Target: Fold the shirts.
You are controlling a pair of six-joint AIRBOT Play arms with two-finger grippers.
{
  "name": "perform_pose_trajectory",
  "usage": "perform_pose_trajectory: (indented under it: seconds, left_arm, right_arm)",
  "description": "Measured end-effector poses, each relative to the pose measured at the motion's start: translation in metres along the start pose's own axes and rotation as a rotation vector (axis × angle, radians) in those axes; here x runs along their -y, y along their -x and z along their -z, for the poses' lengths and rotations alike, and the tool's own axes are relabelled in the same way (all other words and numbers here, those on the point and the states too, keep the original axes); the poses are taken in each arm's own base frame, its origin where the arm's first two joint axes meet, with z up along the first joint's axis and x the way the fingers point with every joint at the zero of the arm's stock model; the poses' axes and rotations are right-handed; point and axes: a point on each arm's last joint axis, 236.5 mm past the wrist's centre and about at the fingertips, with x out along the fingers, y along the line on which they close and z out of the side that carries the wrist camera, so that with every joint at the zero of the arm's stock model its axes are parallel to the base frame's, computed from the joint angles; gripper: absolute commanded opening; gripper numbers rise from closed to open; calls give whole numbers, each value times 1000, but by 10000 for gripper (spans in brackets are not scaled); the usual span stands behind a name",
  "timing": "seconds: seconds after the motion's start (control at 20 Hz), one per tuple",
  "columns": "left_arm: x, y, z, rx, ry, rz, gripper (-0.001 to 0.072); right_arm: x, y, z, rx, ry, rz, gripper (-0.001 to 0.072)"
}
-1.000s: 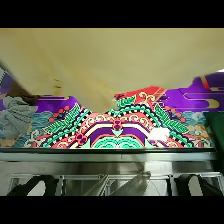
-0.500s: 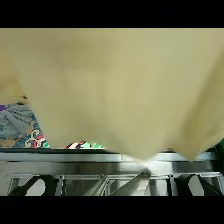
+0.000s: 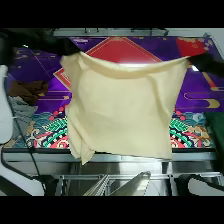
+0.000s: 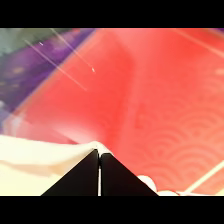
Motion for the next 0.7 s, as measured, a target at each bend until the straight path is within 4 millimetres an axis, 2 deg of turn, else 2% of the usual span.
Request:
perform_pose_trajectory:
  seconds: [0.05,0.1,0.2,0.3,0.4,0.45,0.55,0.7]
  left_arm:
    - [-17,-18,1,16,31,-6,712]
    - [-31,-28,-3,49,60,-9,712]
    - [-51,-25,-13,109,102,-16,711]
    - [-72,-1,-18,147,137,-39,710]
    - [-88,29,-6,134,203,-43,710]
    - [-93,43,5,113,241,-37,710]
    - [-103,66,42,42,339,-17,710]
    - [-109,87,118,-80,524,15,710]
  right_arm:
    - [17,-16,7,-8,-20,23,196]
    - [33,-28,10,-8,-29,46,363]
    - [49,-39,8,-12,-19,64,375]
    - [54,-35,4,-33,-9,49,375]
    - [59,-21,5,-74,-23,31,374]
    - [61,-11,10,-108,-36,20,369]
    - [67,10,27,-192,-84,-6,364]
    - [74,44,65,-305,-203,-42,364]
